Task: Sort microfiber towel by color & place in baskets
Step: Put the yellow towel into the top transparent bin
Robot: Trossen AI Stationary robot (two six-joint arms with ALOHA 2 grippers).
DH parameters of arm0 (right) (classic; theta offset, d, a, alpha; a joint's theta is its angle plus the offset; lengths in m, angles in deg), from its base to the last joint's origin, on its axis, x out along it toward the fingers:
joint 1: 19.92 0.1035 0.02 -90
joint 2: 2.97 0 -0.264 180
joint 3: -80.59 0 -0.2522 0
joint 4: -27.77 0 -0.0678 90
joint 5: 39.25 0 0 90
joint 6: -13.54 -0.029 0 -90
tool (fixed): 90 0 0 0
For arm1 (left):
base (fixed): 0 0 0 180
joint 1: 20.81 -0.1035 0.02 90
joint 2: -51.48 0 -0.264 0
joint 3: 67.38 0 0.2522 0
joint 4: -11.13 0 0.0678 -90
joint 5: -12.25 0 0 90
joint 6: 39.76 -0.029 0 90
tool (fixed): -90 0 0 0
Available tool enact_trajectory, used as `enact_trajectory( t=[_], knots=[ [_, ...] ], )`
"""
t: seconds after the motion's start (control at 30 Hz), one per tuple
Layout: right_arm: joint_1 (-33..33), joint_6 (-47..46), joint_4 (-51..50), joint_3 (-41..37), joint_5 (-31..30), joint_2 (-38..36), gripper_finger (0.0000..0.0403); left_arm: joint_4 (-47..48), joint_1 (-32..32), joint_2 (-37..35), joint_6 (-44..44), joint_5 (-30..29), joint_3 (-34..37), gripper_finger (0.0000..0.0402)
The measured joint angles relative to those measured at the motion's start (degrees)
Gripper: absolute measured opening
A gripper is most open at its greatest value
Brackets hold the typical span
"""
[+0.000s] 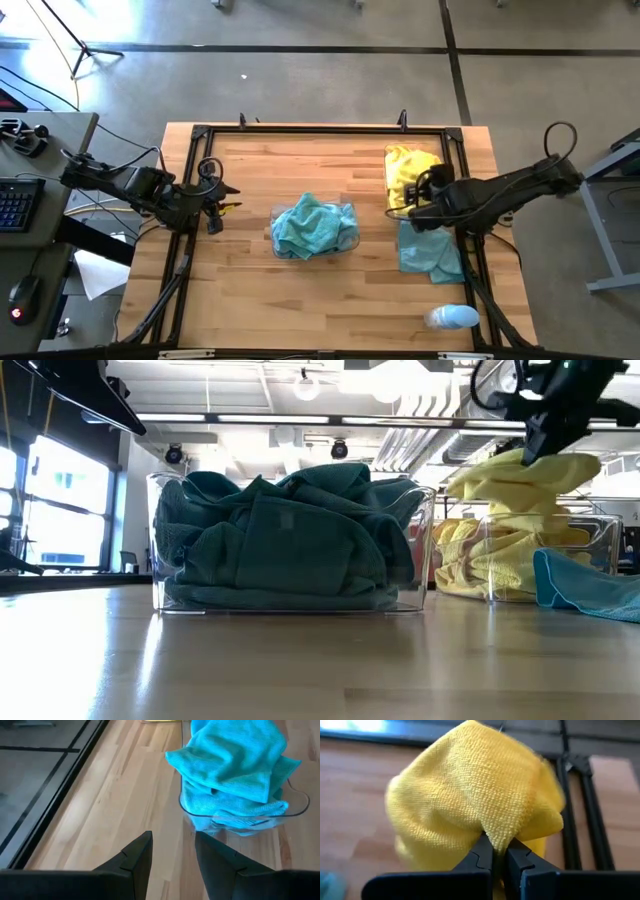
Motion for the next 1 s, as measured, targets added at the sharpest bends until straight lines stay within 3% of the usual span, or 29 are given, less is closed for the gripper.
enact_trajectory(
  t=[0.13, 0.37, 0.53, 0.73, 1.0],
  knots=[
    [-2.95, 0.57, 3.68, -3.73, -3.41, -0.27, 0.0002, 0.00, 0.01, 0.01, 0.01, -0.02, 0.00, 0.0135],
    [-4.62, 15.10, 13.02, -5.55, 17.03, -0.15, 0.0002, 0.00, 0.00, 0.00, 0.04, -0.04, 0.01, 0.0135],
    [-6.36, 16.20, 12.74, -5.69, 20.70, -0.15, 0.0002, 0.02, 0.00, 0.01, 0.04, -1.03, 0.00, 0.0135],
    [-13.89, 17.17, 14.10, -5.69, 29.42, -0.15, 0.0001, 0.02, 0.01, 0.01, 0.04, -1.23, 0.00, 0.0135],
    [-22.63, 26.65, 17.35, -5.80, 33.69, 4.49, 0.0001, 0.02, 0.02, 0.02, 0.73, -1.71, 0.00, 0.0135]
  ],
)
